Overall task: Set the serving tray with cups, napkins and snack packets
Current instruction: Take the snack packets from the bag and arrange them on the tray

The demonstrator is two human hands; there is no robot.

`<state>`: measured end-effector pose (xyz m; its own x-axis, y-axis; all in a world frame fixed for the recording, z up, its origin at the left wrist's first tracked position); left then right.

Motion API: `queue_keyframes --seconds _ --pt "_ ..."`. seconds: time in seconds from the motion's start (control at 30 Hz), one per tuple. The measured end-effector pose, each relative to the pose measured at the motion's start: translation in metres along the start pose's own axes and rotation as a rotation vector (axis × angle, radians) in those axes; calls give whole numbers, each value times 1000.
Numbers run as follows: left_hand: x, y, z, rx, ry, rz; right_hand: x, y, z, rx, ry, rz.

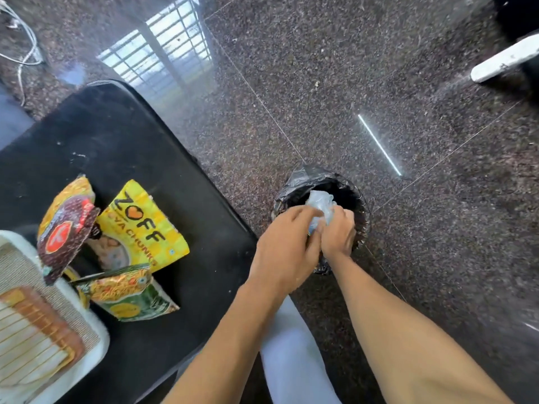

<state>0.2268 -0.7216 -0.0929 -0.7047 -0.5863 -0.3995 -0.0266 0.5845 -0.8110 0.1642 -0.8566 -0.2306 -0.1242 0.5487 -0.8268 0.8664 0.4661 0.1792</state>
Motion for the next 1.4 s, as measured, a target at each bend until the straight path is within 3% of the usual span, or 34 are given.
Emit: queue_keyframes --seconds 0.1,0.2,0.6,0.77,0.93,1.27,1.4 --pt "11 11 12 89 180 361 20 -5 12 31 31 -79" --pt "18 23 20 53 246 516 38 -12 21 74 72 -127" --pt "15 30 9 18 263 517 52 -20 19 78 138 -176" --pt "-12 14 -24 30 92 406 9 2 1 34 35 -61" --pt "-55 6 -61 44 -163 423 -52 54 -42 -295 -139 -57" --pt "-156 34 -146 -62 -500 382 -94 167 -181 -666 -131 -46" --pt "-183 60 -188 -145 -634 219 -83 196 -234 -733 -65 35"
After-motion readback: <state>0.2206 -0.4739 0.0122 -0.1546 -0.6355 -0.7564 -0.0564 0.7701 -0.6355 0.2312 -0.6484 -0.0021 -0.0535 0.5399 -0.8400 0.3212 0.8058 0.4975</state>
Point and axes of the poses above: each hand's wrist, its own z-axis towards the middle knuckle, its own x-axis out of the palm, y = z × x, the point moved 3 cm from there along z, towards the middle knuckle, and after that the axes turned 10 degrees about -z, right-handed, at the moved point
